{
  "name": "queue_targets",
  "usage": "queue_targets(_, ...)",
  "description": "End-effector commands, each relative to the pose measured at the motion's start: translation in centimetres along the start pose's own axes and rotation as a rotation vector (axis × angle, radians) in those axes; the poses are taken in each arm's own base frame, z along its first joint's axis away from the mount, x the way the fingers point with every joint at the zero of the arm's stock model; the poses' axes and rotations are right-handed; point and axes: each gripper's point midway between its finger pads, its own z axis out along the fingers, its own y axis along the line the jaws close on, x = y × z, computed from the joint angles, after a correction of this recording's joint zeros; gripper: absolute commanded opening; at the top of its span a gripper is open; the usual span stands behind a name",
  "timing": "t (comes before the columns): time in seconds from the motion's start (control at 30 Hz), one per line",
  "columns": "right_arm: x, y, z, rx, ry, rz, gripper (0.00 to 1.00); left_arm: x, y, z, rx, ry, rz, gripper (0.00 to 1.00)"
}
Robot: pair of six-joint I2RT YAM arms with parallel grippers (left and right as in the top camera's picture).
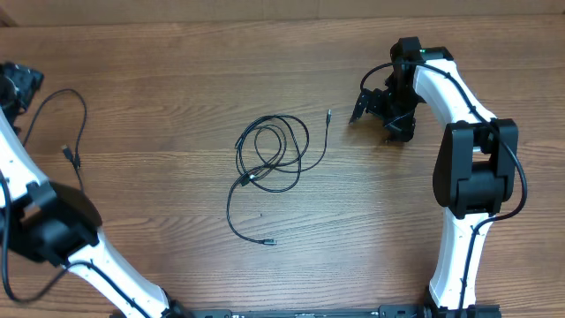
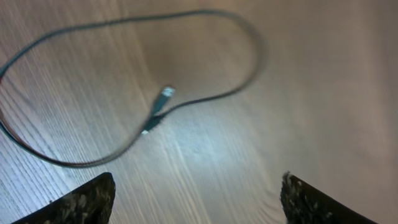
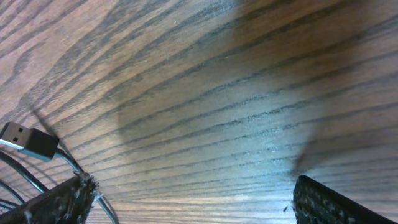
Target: Untangle cables
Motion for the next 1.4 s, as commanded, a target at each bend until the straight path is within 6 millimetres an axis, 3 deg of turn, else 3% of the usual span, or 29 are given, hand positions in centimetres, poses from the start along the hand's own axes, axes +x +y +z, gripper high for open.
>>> queue_targets(0.0, -0.9, 2.4, -5.9, -0.064, -0.14, -0.076, 1.0, 2.7, -3.7, -11.3, 0.207, -0.136, 0.17, 0.84)
queue_targets(0.07, -0.7, 3.2, -8.4, -0.088, -0.191, -0.097, 1.0, 5.1, -5.3, -14.1, 0.262, -0.155, 0.259, 0.84)
queue_targets(0.17, 0.2, 4.0, -12.4, -0.125, -0.267, -0.122, 1.0, 10.9, -8.2, -16.7, 0.333, -0.123, 0.454, 0.84)
queue_targets(0.27, 1.5, 4.6, -15.7, -0.158, -0.323, -0.168, 1.0, 17.9, -10.8, -17.0, 0.38, -0.016, 0.662, 0.82)
queue_targets(0.4, 2.5, 4.6, -18.7, -0.183, -0.382, -0.175, 1.0, 25.3, -13.7, -16.5, 0.41, 0.06, 0.841, 0.79)
queue_targets(0.47, 3.0, 4.2, -20.2, -0.193, -0.409, -0.171, 1.0, 28.9, -15.0, -15.8, 0.416, 0.1, 0.905, 0.76)
queue_targets(0.5, 3.2, 3.9, -20.9, -0.195, -0.42, -0.164, 1.0, 31.7, -15.8, -15.0, 0.408, 0.141, 0.926, 0.75)
queue_targets(0.63, 3.4, 1.9, -22.7, -0.195, -0.448, -0.119, 1.0, 39.3, -17.6, -11.5, 0.366, 0.245, 0.967, 0.74)
queue_targets(0.7, 3.0, 0.5, -23.3, -0.19, -0.455, -0.081, 1.0, 45.4, -18.0, -7.5, 0.288, 0.319, 0.966, 0.72)
queue_targets(0.77, 3.0, -0.2, -23.3, -0.184, -0.449, -0.069, 1.0, 48.5, -17.7, -4.8, 0.223, 0.34, 0.96, 0.72)
queue_targets(0.8, 3.0, -0.2, -23.3, -0.182, -0.448, -0.072, 1.0, 49.2, -17.5, -4.2, 0.201, 0.341, 0.952, 0.72)
queue_targets(0.87, 3.1, -0.3, -23.2, -0.173, -0.445, -0.087, 1.0, 51.9, -16.3, -0.9, 0.102, 0.347, 0.922, 0.72)
queue_targets(1.0, 3.3, -0.6, -23.0, -0.155, -0.439, -0.106, 1.0, 54.6, -14.7, 2.6, 0.006, 0.371, 0.921, 0.66)
queue_targets(1.13, 3.3, -1.0, -22.9, -0.135, -0.437, -0.1, 1.0, 54.8, -14.0, 3.8, -0.038, 0.36, 0.935, 0.64)
queue_targets(1.37, 3.2, -0.9, -22.9, -0.137, -0.441, -0.101, 1.0, 53.5, -12.9, 3.1, -0.094, 0.331, 0.957, 0.62)
